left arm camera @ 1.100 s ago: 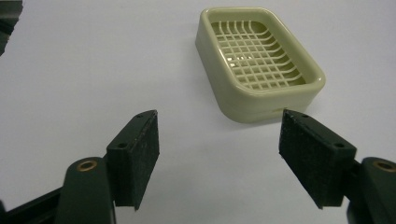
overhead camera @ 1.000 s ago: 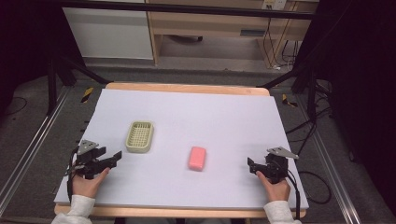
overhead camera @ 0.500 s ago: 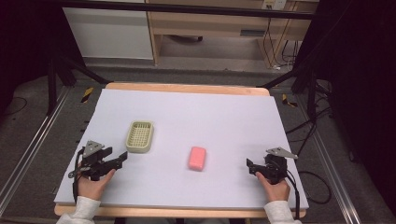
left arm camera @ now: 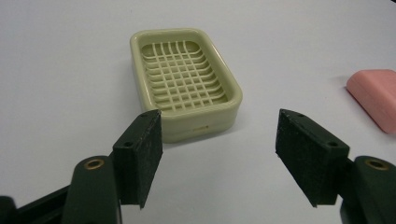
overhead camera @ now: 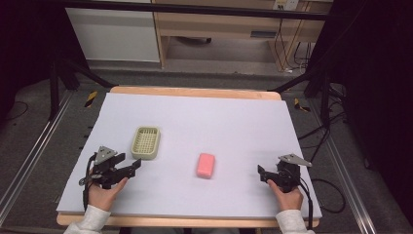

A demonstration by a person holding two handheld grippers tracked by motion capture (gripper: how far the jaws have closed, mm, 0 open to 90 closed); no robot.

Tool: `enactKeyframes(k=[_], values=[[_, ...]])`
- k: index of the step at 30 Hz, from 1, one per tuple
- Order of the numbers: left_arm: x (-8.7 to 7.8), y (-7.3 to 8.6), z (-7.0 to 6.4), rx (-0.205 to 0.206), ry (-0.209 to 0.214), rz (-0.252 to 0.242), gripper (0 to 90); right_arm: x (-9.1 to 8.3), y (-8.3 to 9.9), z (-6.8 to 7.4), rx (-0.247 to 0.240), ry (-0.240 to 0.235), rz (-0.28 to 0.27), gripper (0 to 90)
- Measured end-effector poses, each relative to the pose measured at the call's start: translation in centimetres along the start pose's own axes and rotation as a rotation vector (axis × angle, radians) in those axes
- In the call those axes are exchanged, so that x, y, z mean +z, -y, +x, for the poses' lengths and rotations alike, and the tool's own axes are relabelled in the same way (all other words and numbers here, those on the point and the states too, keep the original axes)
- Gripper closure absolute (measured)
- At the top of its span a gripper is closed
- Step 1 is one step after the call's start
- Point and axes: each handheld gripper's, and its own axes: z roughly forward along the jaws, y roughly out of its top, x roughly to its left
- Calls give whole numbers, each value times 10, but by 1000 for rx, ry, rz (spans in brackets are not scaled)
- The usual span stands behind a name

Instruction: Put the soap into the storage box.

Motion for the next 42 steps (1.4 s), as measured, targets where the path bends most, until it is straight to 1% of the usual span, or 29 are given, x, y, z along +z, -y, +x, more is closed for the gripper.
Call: enactKeyframes(k=[2,3,7,8,10,15,16,21,22,26,27,28,29,32,35,36,38,41,42], values=[[0,-1,-1,-5,2,-6,311,-1,0,-1,5,0,-2,95],[1,-2,-3,0,8,-7,311,-1,0,-1,10,0,-2,95],[1,-5,-5,-7,21,-15,309,-1,0,-2,10,1,-4,95],[1,-6,-7,2,31,-16,309,-1,0,-2,11,0,-4,97],[3,-6,-9,18,29,-7,309,-2,0,-2,5,2,-8,100],[2,-9,-12,22,33,-13,306,-2,-1,-1,13,-1,-4,100],[1,-13,-14,22,40,-19,305,-2,-1,-1,13,1,-6,100],[1,-20,-17,35,45,-31,304,-2,-1,-1,10,3,-7,100],[1,-20,-17,35,45,-31,304,-2,-1,-1,10,3,-7,100],[3,-30,-21,32,55,-40,300,-2,-1,-2,9,5,-8,100],[3,-30,-21,32,55,-40,300,-2,-1,-2,9,5,-8,100],[4,-35,-23,27,58,-42,300,-2,-1,-1,11,3,-6,100],[4,-35,-23,27,58,-42,300,-2,-1,-1,11,3,-6,100],[6,-43,-27,46,56,-40,297,-1,-1,-1,9,-1,-4,100],[7,-47,-29,41,64,-46,296,-1,-1,-1,7,-1,-6,100],[9,-50,-30,27,69,-51,295,-1,-1,-1,9,-1,-6,100],[9,-53,-31,23,75,-56,296,-1,-1,0,9,-1,-7,100],[11,-56,-35,25,80,-60,294,-1,-1,0,14,-1,-4,100],[13,-58,-37,35,82,-58,295,-1,-1,0,18,-5,-2,100]])
